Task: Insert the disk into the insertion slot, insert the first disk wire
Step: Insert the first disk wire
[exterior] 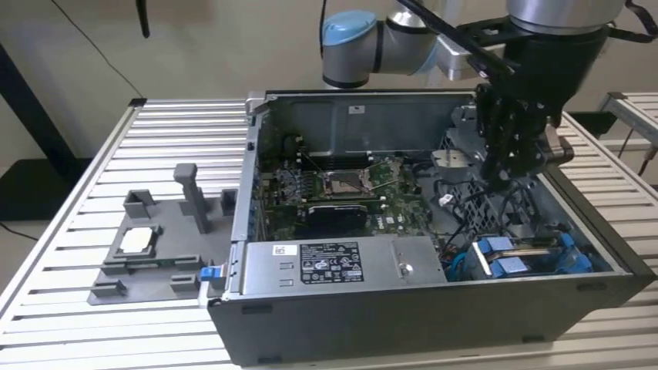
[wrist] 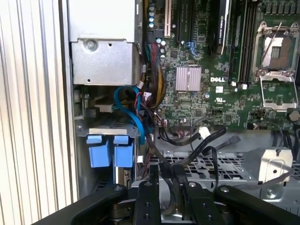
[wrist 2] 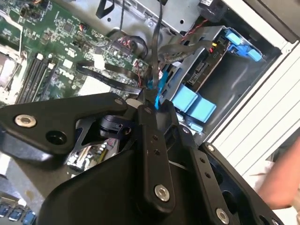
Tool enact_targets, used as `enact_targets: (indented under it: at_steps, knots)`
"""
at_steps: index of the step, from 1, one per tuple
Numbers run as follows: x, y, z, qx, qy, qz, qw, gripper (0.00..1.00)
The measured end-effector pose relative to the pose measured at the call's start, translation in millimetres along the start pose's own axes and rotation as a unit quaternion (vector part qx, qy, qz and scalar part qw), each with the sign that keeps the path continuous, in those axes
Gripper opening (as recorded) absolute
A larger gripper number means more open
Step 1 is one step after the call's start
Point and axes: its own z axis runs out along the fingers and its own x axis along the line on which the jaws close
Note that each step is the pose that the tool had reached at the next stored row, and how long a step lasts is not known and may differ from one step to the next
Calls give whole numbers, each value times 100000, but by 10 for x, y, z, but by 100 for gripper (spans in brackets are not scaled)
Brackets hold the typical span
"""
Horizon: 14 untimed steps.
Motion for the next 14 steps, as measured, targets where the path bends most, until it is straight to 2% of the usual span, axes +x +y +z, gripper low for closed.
enact_targets:
  at_steps: [7,11,14]
  knots:
    - [-46,37,68,164,-278,-3052,99953,27]
    - [-49,102,61,200,-329,-3835,99926,27]
    - [-51,162,67,397,-295,-4050,99917,27]
